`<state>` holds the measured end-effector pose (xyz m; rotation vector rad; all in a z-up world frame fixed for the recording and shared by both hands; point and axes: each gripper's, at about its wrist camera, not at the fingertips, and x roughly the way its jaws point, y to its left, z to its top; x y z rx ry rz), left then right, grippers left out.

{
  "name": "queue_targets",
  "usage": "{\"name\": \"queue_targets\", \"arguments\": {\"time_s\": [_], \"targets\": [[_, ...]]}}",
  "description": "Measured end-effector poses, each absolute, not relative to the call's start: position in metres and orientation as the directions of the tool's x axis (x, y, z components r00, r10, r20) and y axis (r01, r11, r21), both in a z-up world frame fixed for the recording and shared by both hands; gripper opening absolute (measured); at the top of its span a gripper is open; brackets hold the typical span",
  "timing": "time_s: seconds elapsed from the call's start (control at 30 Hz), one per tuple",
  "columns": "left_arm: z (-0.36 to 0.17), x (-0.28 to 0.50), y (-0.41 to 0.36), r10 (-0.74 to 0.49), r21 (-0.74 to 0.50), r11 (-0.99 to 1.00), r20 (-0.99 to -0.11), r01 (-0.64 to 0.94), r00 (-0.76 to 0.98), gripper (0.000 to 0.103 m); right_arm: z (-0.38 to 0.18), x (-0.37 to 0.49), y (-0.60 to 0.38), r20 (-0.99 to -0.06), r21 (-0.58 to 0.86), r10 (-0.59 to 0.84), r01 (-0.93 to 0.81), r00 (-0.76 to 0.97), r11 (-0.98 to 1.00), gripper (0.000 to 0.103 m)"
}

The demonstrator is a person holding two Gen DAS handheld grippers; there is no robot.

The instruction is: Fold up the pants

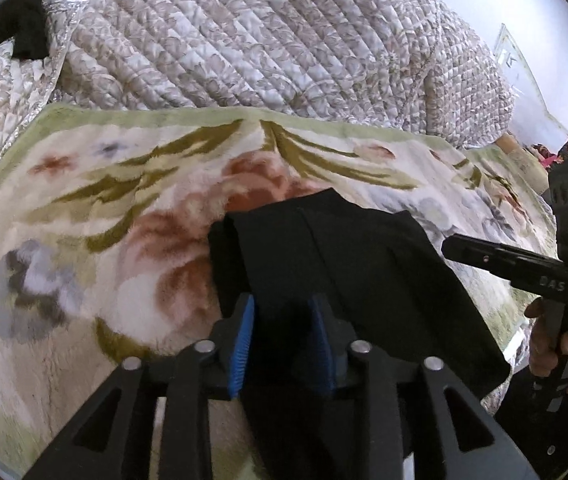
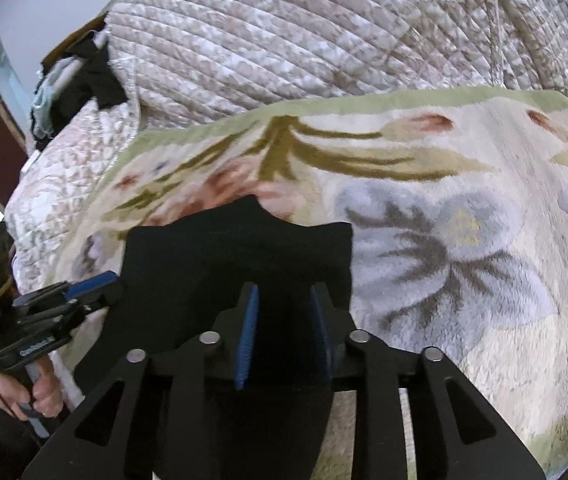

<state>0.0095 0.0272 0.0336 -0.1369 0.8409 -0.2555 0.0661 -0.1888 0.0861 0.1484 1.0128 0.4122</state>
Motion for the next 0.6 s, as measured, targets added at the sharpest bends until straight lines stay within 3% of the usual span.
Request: {"name": "queue_targets", "arguments": {"time_s": [0.07,0.27,0.6], "targets": [[0.037,0.006,0.026,-0.276,-0.216,0.961,-0.711,0.172,0.647,0.046,0.091,0.061,-0.188,-0.782,0.312,0.408,-0.271,0.472,0.911,0.054],[0.04,0.003,0.026,-0.284,-0.227,0.959,-0.698,0.173,0.657,0.057,0.086,0.056,-0.189,-0.789,0.311,0.403,-0.264,0.465,0.913,0.054],[0.026,0.009,0.038,-0.352,-0.336,0.93,-0.696,0.15,0.626,0.064,0.075,0.062,-0.204,-0.794,0.361,0.412,-0.198,0.446,0.911,0.054]]}}
